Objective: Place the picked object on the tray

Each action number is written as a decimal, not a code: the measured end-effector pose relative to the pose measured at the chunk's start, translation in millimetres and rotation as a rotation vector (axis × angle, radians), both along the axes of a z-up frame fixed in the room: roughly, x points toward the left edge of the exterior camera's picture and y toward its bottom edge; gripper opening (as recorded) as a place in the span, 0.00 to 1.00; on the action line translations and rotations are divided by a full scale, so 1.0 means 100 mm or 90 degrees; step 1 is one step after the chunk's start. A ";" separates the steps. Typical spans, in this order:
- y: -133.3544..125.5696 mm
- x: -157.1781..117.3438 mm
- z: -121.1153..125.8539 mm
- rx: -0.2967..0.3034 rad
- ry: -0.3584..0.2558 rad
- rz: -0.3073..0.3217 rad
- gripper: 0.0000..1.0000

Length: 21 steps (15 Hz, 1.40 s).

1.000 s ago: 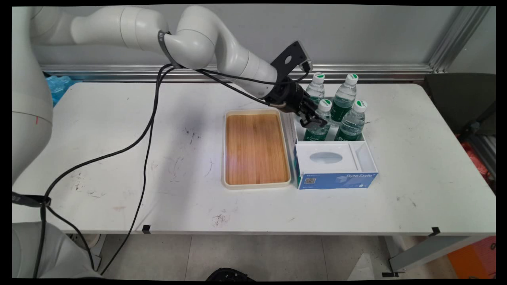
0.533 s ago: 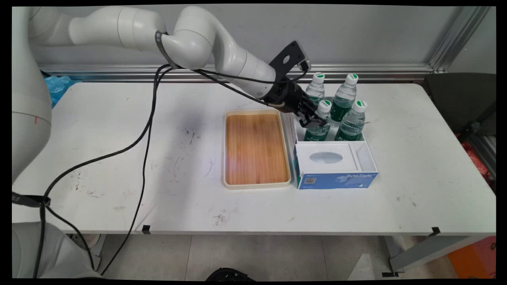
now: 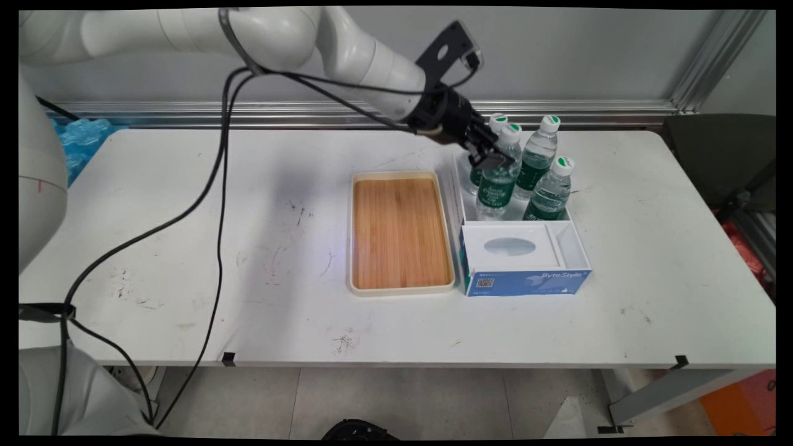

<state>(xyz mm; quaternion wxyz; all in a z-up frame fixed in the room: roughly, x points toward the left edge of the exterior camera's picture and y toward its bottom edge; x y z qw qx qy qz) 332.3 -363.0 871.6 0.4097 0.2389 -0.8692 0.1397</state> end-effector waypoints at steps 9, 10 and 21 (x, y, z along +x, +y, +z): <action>0.16 0.33 0.65 0.009 0.003 -0.004 0.00; 0.20 0.38 0.70 0.014 -0.001 -0.004 0.00; 0.68 0.94 0.67 0.027 -0.052 -0.009 0.00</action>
